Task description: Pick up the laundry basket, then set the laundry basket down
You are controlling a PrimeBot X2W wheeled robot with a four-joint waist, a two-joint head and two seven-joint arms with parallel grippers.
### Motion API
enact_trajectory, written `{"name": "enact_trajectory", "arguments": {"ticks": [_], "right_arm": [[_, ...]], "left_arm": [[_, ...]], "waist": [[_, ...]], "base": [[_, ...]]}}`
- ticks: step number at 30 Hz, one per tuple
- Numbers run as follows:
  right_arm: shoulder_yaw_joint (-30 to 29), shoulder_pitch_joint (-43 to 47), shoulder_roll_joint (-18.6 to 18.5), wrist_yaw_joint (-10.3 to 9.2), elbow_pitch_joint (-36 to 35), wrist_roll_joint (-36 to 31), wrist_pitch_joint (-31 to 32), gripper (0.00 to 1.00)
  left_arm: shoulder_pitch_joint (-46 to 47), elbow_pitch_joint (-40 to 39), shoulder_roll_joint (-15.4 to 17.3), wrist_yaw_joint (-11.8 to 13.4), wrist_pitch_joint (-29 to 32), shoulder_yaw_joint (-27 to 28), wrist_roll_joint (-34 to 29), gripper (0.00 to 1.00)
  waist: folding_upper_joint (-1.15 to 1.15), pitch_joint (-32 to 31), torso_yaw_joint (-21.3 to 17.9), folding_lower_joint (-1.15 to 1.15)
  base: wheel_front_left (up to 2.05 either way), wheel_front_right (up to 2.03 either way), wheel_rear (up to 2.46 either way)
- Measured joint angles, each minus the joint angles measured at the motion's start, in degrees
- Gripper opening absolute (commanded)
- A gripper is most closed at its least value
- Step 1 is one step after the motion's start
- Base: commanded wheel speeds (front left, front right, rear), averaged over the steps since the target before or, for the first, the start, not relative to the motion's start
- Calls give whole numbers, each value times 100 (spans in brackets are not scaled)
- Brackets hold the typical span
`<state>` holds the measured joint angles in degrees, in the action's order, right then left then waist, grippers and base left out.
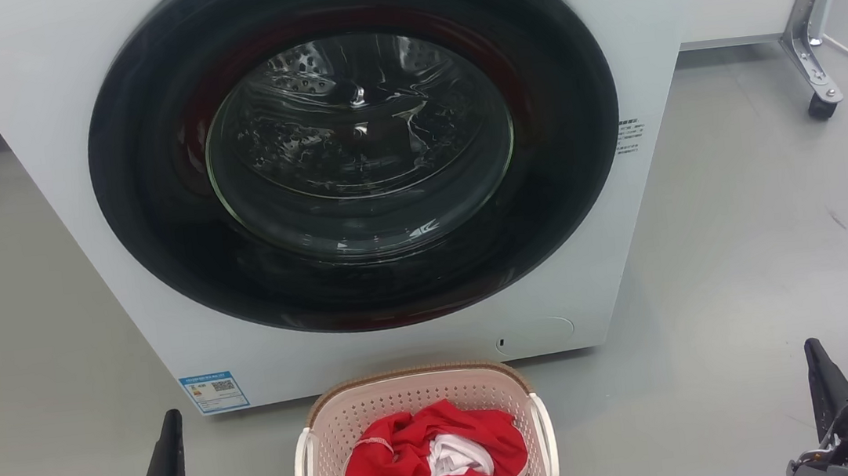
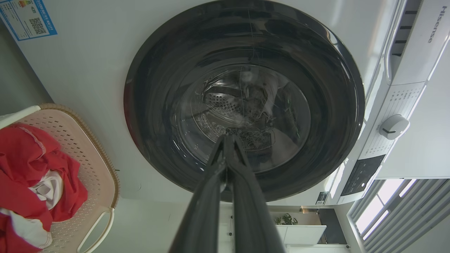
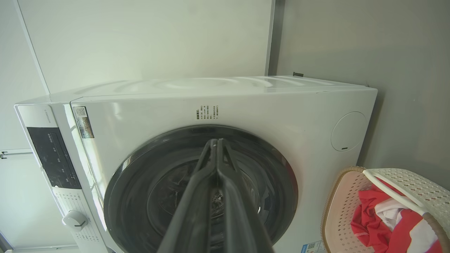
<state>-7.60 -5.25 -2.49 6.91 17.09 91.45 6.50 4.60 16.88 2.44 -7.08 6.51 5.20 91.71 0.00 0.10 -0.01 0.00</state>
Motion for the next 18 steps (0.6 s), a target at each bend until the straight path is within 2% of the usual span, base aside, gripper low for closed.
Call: {"name": "enact_trajectory", "arguments": {"ticks": [18], "right_arm": [[0,0,0,0,0,5,0,0]], "left_arm": [[0,2,0,0,0,0,0,0]], "waist": [[1,0,0,0]], "base": [[0,0,0]]}}
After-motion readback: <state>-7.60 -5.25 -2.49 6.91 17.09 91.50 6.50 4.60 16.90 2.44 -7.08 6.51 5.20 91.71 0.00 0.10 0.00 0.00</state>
